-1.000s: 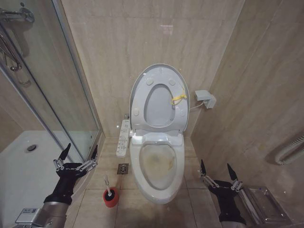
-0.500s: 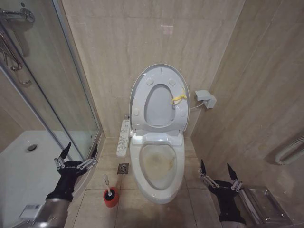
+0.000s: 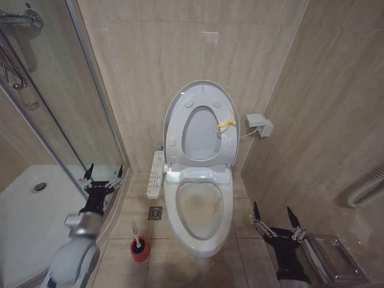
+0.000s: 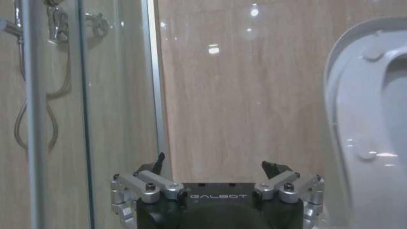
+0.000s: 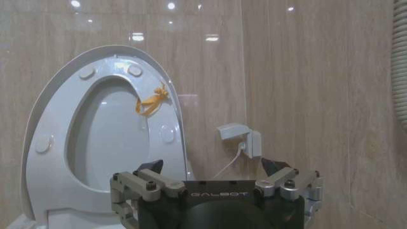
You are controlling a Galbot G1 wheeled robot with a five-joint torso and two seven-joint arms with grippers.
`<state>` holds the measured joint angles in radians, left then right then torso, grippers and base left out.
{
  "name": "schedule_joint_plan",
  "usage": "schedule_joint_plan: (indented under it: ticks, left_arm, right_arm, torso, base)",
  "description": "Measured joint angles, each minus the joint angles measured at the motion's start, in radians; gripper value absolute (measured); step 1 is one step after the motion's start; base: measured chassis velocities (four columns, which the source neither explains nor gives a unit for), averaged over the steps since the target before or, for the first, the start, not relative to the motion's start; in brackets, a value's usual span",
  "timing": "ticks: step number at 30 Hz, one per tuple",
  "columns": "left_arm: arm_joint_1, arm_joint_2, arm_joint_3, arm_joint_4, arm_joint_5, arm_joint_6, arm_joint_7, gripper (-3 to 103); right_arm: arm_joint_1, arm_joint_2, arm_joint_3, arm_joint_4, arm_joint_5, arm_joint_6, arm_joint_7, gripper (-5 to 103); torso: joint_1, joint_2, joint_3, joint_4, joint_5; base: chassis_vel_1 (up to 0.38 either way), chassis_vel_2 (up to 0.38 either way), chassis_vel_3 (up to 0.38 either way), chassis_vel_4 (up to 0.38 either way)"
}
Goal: Open the toilet lid, clean the toilet bowl with a toilet brush, close the toilet lid, and flush.
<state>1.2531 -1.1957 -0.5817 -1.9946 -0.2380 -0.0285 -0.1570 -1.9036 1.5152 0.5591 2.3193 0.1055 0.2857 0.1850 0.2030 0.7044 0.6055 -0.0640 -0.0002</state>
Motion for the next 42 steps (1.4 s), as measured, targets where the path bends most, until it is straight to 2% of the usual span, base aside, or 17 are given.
schedule_joint_plan:
  ticks: [4,7,8,9,12,15,20,23,26,27,29,30,38,40,41,42]
  left_arm:
    - [-0.120,0.010,0.031,0.106,0.026,-0.002,-0.019,100]
    - [-0.168,0.011,0.041,0.140,0.043,-0.012,-0.025,100]
    - [-0.168,0.011,0.041,0.140,0.043,-0.012,-0.025,100]
    - [-0.159,0.002,0.043,0.128,0.068,-0.040,-0.024,100]
    - [-0.069,-0.041,0.053,0.063,0.182,-0.175,-0.010,100]
    - [-0.050,-0.049,0.054,0.049,0.204,-0.200,-0.007,100]
    - [-0.039,-0.051,0.054,0.044,0.208,-0.205,-0.006,100]
    - [-0.031,-0.051,0.059,0.044,0.187,-0.208,0.011,100]
    - [0.041,-0.050,0.082,0.046,0.069,-0.208,0.089,100]
    - [0.041,-0.050,0.082,0.046,0.069,-0.208,0.089,100]
    - [0.084,-0.050,0.095,0.046,0.000,-0.207,0.135,100]
    - [0.090,-0.049,0.097,0.046,-0.013,-0.207,0.142,100]
    - [0.097,-0.050,0.098,0.049,-0.020,-0.208,0.148,103]
    - [0.119,-0.060,0.096,0.090,-0.010,-0.237,0.154,103]
    - [0.125,-0.061,0.096,0.098,-0.010,-0.239,0.155,103]
    - [0.125,-0.061,0.096,0.098,-0.010,-0.239,0.155,103]
  right_arm:
    - [0.000,0.000,0.000,0.000,0.000,0.000,0.000,100]
    - [0.000,0.000,0.000,0.000,0.000,0.000,0.000,100]
    - [0.000,0.000,0.000,0.000,0.000,0.000,0.000,100]
    - [0.000,0.000,0.000,0.000,0.000,0.000,0.000,100]
    - [0.000,0.000,0.000,0.000,0.000,0.000,0.000,100]
    - [0.000,0.000,0.000,0.000,0.000,0.000,0.000,100]
    - [0.000,0.000,0.000,0.000,0.000,0.000,0.000,100]
    - [0.000,0.000,0.000,0.000,0.000,0.000,0.000,100]
    - [0.000,0.000,0.000,0.000,0.000,0.000,0.000,100]
    - [0.000,0.000,0.000,0.000,0.000,0.000,0.000,100]
    - [0.000,0.000,0.000,0.000,0.000,0.000,0.000,100]
    - [0.000,0.000,0.000,0.000,0.000,0.000,0.000,100]
    - [0.000,0.000,0.000,0.000,0.000,0.000,0.000,100]
    - [0.000,0.000,0.000,0.000,0.000,0.000,0.000,100]
    - [0.000,0.000,0.000,0.000,0.000,0.000,0.000,100]
    - [0.000,0.000,0.000,0.000,0.000,0.000,0.000,100]
  torso:
    - [0.000,0.000,0.000,0.0001,0.0001]
    - [0.000,0.000,0.000,-0.0006,0.0001]
    - [0.000,0.000,0.000,-0.0006,0.0001]
    - [0.000,0.000,0.000,-0.0004,0.0007]
    - [0.000,0.000,0.000,0.0008,-0.0001]
    - [0.000,0.000,0.000,0.0003,0.0005]
    - [0.000,0.000,0.000,0.0000,0.0003]
    - [0.000,0.000,0.000,-0.0006,0.0006]
    - [0.000,0.000,0.000,-0.0002,0.0001]
    - [0.000,0.000,0.000,-0.0002,0.0001]
    - [0.000,0.000,0.000,0.0006,0.0000]
    - [0.000,0.000,0.000,0.0001,0.0002]
    - [0.000,0.000,0.000,-0.0002,0.0003]
    - [0.000,0.000,0.000,-0.0005,0.0005]
    - [0.000,0.000,0.000,0.0015,-0.0009]
    - [0.000,0.000,0.000,0.0015,-0.0009]
  base:
    - [0.000,0.000,0.000,0.000]
    - [0.000,0.000,0.000,0.000]
    - [0.000,0.000,0.000,0.000]
    - [0.000,0.000,0.000,0.000]
    - [0.000,0.000,0.000,0.000]
    - [0.000,0.000,0.000,0.000]
    - [0.000,0.000,0.000,0.000]
    - [0.000,0.000,0.000,0.000]
    - [0.000,0.000,0.000,0.000]
    - [0.000,0.000,0.000,0.000]
    - [0.000,0.000,0.000,0.000]
    - [0.000,0.000,0.000,0.000]
    - [0.000,0.000,0.000,0.000]
    - [0.000,0.000,0.000,0.000]
    - [0.000,0.000,0.000,0.000]
    - [0.000,0.000,0.000,0.000]
